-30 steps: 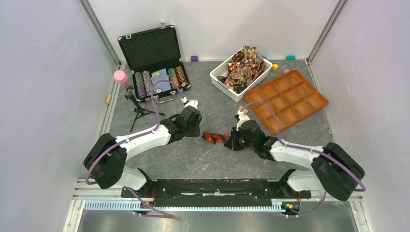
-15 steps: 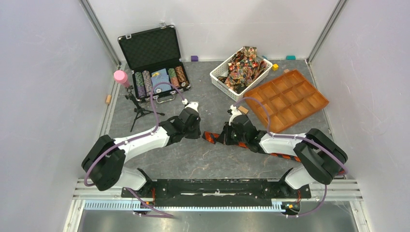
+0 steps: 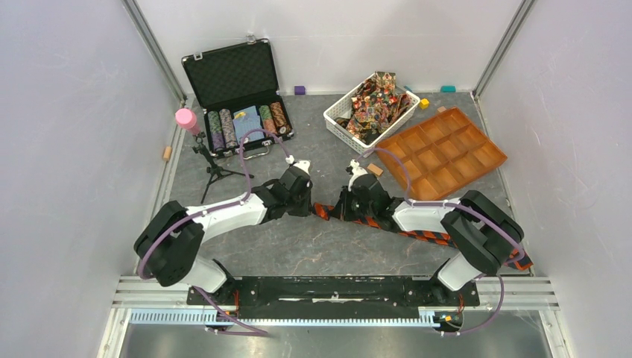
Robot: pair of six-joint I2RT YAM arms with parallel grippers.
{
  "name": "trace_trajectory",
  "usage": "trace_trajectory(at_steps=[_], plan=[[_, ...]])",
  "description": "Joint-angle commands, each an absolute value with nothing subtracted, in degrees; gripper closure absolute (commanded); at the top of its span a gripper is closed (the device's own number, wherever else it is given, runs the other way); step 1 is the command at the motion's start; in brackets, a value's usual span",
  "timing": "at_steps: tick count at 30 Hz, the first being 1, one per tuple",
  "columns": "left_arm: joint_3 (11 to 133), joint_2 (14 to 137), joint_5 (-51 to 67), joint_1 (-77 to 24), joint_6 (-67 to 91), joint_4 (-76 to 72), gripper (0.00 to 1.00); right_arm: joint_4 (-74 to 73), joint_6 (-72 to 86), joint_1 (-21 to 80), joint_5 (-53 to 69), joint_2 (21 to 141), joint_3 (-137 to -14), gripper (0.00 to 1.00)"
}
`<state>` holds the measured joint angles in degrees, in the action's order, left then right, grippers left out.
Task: Roll the ties
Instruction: Roll the tie at the center of the board.
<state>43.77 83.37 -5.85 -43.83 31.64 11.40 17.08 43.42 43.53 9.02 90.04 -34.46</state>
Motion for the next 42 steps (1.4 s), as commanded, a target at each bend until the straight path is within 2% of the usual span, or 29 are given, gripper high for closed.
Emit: trace_trajectory(at_steps=[1, 29, 42], plan=[[46.06, 84.47, -3.97, -43.64, 29.86, 8.77, 0.77, 19.15, 43.68, 43.95, 9.07, 91.33, -37.49, 0.97], [47.80, 83.60, -1.97, -43.92, 28.61, 10.72, 0.81, 24.06, 45.29, 43.95, 9.44, 98.84, -41.45, 0.98], [50.16, 88.11, -2.02, -48.67, 28.90, 10.31, 0.85, 22.46, 43.98, 43.86, 7.70, 98.38, -40.87, 0.97]])
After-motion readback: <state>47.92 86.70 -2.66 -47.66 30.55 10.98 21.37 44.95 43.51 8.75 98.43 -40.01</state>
